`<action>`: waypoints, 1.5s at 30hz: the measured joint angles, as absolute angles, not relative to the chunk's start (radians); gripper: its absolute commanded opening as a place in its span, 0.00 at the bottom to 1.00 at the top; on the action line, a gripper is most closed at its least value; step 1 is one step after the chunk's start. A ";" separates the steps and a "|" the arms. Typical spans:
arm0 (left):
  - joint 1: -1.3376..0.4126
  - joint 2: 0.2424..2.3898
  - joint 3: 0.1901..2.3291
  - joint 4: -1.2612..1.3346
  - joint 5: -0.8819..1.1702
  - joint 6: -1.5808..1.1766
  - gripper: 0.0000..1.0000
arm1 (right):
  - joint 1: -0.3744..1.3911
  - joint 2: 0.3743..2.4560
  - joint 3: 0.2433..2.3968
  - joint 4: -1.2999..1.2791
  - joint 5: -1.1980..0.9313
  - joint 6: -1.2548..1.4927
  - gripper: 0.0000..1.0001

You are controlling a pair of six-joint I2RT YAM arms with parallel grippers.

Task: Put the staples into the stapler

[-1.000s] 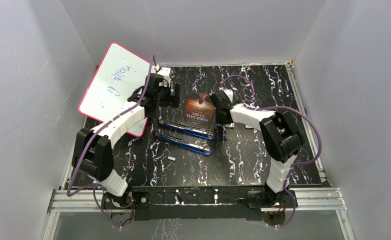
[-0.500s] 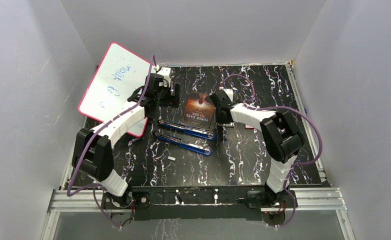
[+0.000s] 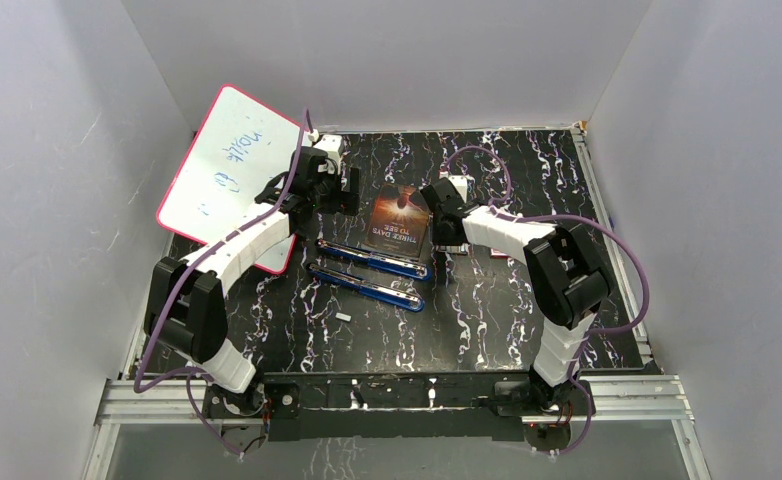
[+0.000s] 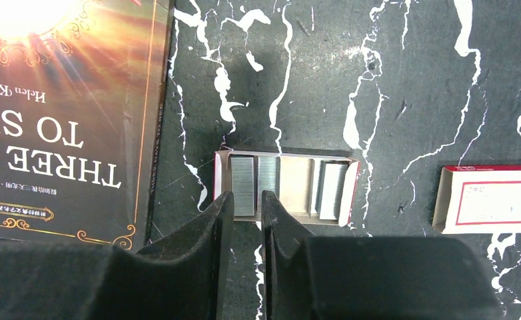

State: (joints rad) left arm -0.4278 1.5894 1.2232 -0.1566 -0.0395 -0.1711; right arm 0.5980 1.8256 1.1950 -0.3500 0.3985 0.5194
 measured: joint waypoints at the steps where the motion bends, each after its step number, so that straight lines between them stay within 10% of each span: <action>1: -0.428 1.589 1.223 -0.157 -0.040 -0.171 0.94 | 0.598 1.826 1.195 -0.350 0.398 0.519 0.33; 45: -0.429 1.589 1.222 -0.157 -0.040 -0.164 0.94 | 0.598 1.869 1.202 -0.350 0.390 0.517 0.26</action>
State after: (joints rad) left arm -0.4294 1.5894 1.2217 -0.1566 -0.0402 -0.1638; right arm 0.5980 1.8694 1.2022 -0.3496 0.3901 0.5167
